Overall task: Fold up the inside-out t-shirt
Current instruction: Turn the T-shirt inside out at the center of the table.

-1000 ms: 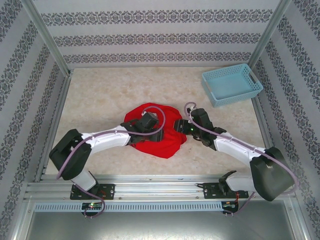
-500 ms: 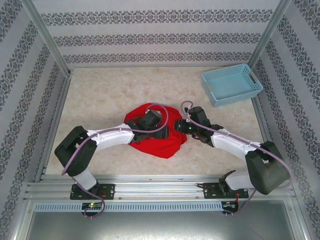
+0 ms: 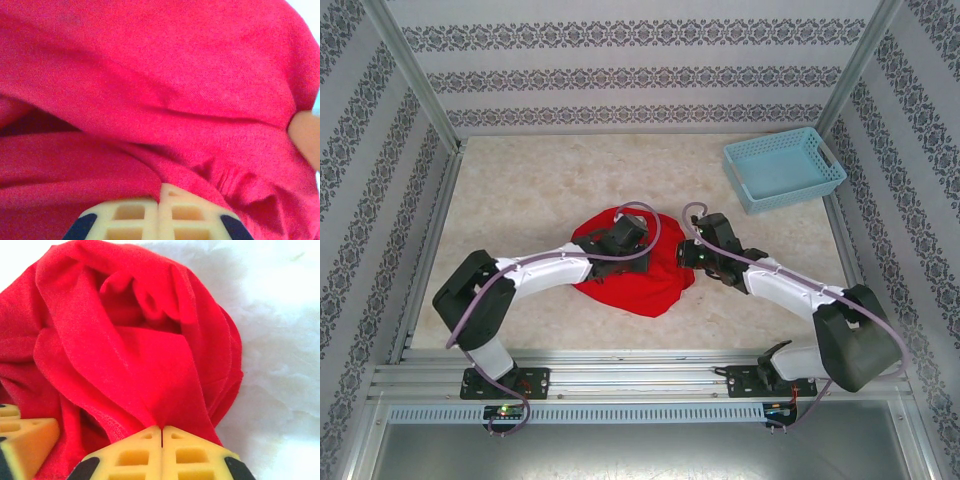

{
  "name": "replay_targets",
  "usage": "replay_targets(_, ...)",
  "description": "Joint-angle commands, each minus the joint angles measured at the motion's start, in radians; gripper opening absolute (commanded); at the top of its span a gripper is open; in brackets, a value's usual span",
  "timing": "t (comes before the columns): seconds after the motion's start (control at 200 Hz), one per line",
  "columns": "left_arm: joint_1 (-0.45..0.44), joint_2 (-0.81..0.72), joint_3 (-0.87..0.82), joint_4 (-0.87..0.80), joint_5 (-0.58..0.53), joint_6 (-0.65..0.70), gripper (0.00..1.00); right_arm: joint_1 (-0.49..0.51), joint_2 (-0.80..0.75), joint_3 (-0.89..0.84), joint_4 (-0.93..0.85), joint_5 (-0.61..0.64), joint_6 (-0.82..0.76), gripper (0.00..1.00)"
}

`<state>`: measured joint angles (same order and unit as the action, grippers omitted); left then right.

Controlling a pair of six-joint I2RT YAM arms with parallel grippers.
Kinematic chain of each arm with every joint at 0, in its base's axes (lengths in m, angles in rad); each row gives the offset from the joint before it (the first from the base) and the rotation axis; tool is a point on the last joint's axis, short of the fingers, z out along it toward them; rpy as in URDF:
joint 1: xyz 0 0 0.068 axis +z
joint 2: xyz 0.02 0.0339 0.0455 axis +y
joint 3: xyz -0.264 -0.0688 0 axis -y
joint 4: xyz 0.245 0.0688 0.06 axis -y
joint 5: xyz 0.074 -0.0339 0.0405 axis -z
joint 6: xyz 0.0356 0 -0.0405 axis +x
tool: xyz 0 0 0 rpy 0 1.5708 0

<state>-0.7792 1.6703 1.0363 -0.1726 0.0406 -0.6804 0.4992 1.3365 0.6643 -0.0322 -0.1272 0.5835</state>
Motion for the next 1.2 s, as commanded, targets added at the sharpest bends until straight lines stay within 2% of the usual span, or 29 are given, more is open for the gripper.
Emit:
replay_targets(0.0, 0.013, -0.115, -0.038, -0.03, -0.054, 0.037, 0.0, -0.024, -0.058, 0.04, -0.043, 0.052, -0.028, 0.0)
replay_targets(0.19, 0.071, -0.305, -0.098, -0.062, -0.089, 0.093, 0.0, -0.076, -0.16, 0.052, -0.105, 0.06, -0.041, 0.0)
replay_targets(0.385, 0.166, -0.557, -0.048, -0.179, -0.154, 0.211, 0.0, -0.184, -0.359, 0.167, -0.299, 0.077, -0.073, 0.0)
replay_targets(0.515, 0.219, -0.748, -0.061, -0.132, -0.197, 0.241, 0.0, -0.207, -0.499, 0.289, -0.433, 0.144, -0.123, 0.0)
replay_targets(0.61, 0.247, -0.816, -0.076, -0.125, -0.262, 0.247, 0.0, -0.209, -0.547, 0.344, -0.479, 0.145, -0.133, 0.0)
replay_targets(0.689, 0.303, -0.799, -0.09, -0.14, -0.271, 0.218, 0.0, -0.209, -0.548, 0.332, -0.466, 0.119, -0.12, 0.0)
replay_targets(0.819, 0.41, -0.607, -0.055, -0.21, -0.079, 0.169, 0.0, -0.208, -0.475, 0.244, -0.373, 0.065, -0.077, 0.0)
replay_targets(0.884, 0.423, -0.466, 0.005, -0.282, -0.017, 0.167, 0.0, -0.208, -0.418, 0.214, -0.326, 0.034, -0.056, 0.0)
replay_targets(0.974, 0.427, -0.329, 0.092, -0.378, 0.008, 0.17, 0.0, -0.201, -0.356, 0.22, -0.297, -0.026, -0.043, 0.0)
replay_targets(1.069, 0.426, -0.379, 0.066, -0.327, 0.002, 0.168, 0.0, -0.151, -0.324, 0.259, -0.294, -0.035, -0.063, 0.0)
replay_targets(1.159, 0.427, -0.471, 0.018, -0.266, -0.063, 0.171, 0.0, -0.085, -0.286, 0.299, -0.316, -0.015, -0.102, 0.0)
replay_targets(1.199, 0.43, -0.48, 0.018, -0.28, -0.088, 0.175, 0.06, -0.059, -0.269, 0.305, -0.316, 0.007, -0.111, 0.0)
